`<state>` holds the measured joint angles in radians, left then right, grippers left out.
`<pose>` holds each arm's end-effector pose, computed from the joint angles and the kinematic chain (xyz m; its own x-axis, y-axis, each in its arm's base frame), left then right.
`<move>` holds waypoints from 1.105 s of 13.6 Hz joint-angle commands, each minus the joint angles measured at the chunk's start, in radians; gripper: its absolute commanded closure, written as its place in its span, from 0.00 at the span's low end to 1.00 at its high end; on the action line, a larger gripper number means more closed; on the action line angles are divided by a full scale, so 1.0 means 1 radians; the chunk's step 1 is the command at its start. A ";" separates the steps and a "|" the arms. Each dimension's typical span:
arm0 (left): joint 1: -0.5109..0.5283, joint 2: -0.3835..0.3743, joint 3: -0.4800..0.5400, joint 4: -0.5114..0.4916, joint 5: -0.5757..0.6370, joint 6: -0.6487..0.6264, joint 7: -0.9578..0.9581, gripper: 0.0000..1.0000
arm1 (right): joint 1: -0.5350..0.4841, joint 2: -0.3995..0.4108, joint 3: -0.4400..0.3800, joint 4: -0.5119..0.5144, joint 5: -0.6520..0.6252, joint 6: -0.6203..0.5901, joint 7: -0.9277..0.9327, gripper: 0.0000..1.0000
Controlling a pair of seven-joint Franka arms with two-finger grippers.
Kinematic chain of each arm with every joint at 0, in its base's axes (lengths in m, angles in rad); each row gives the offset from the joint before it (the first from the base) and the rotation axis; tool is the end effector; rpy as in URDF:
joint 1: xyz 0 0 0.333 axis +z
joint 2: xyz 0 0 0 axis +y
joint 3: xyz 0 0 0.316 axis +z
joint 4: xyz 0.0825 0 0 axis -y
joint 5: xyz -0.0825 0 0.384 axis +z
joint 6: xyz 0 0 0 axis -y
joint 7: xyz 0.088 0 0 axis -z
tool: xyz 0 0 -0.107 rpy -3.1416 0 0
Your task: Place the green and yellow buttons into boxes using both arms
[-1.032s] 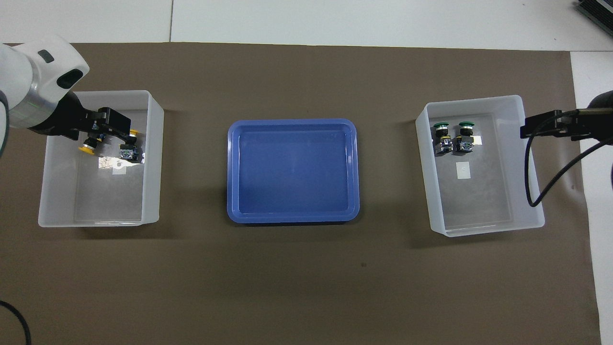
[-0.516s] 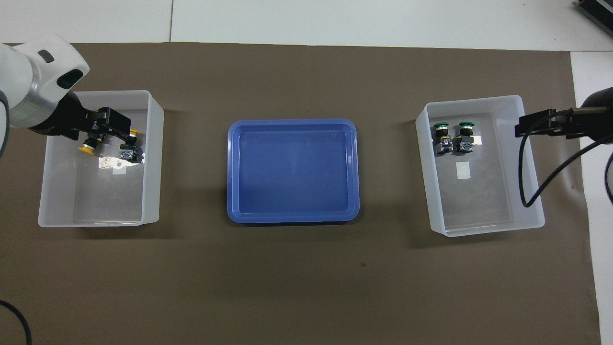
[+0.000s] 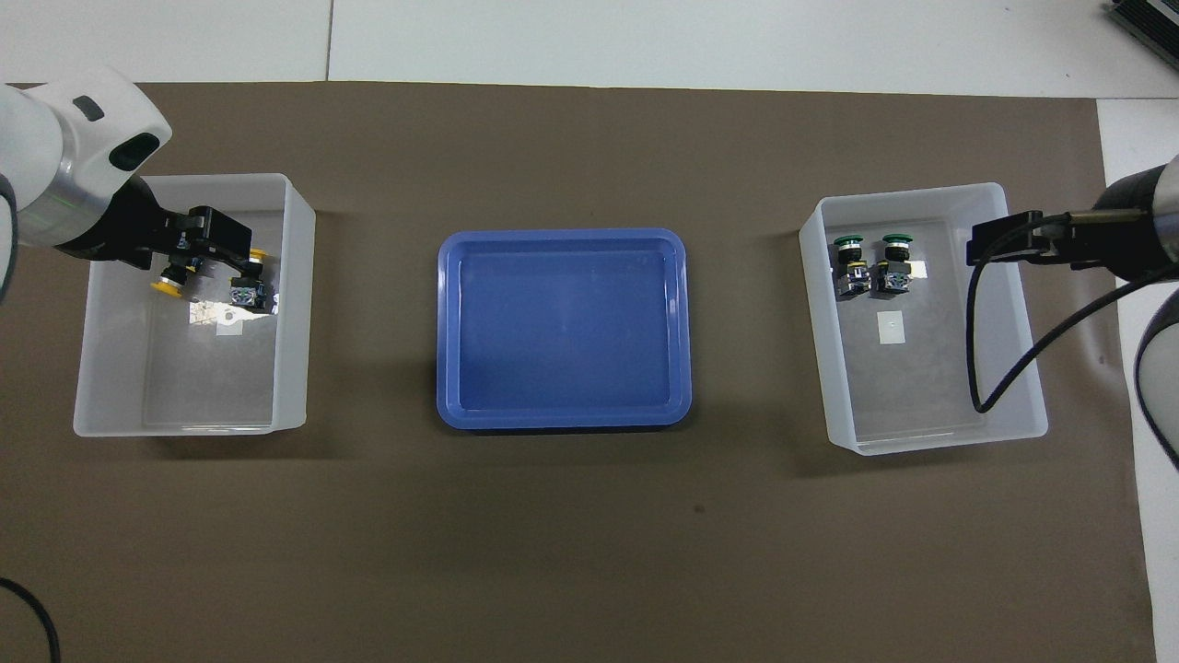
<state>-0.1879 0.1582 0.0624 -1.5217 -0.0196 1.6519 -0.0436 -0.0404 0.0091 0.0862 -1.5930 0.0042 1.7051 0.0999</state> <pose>0.6015 -0.0806 0.5630 0.9963 -0.0807 -0.0281 -0.0805 -0.9967 0.0085 0.5697 0.0263 0.6213 0.9933 -0.0550 0.1018 -0.0537 -0.9984 -0.0152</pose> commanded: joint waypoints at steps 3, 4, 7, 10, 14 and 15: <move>0.002 -0.034 -0.003 -0.041 0.018 0.020 -0.004 0.00 | 0.037 -0.021 -0.043 -0.015 -0.018 -0.070 0.027 0.00; 0.002 -0.034 -0.003 -0.041 0.018 0.020 -0.004 0.00 | 0.045 -0.021 -0.051 -0.024 -0.018 -0.068 0.029 0.00; 0.002 -0.034 -0.003 -0.041 0.018 0.020 -0.004 0.00 | 0.043 -0.017 -0.059 -0.030 -0.017 -0.070 0.029 0.00; 0.002 -0.034 -0.003 -0.041 0.018 0.020 -0.004 0.00 | 0.042 -0.017 -0.057 -0.039 -0.017 -0.074 0.029 0.00; 0.002 -0.034 -0.003 -0.041 0.018 0.020 -0.004 0.00 | 0.045 -0.020 -0.057 -0.048 -0.017 -0.068 0.035 0.00; 0.002 -0.034 -0.003 -0.041 0.018 0.020 -0.004 0.00 | 0.050 -0.020 -0.057 -0.048 -0.017 -0.065 0.059 0.00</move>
<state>-0.1879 0.1581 0.0624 -1.5218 -0.0195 1.6520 -0.0436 -0.0055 0.0073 0.0340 -1.6221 0.0042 1.6416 0.1119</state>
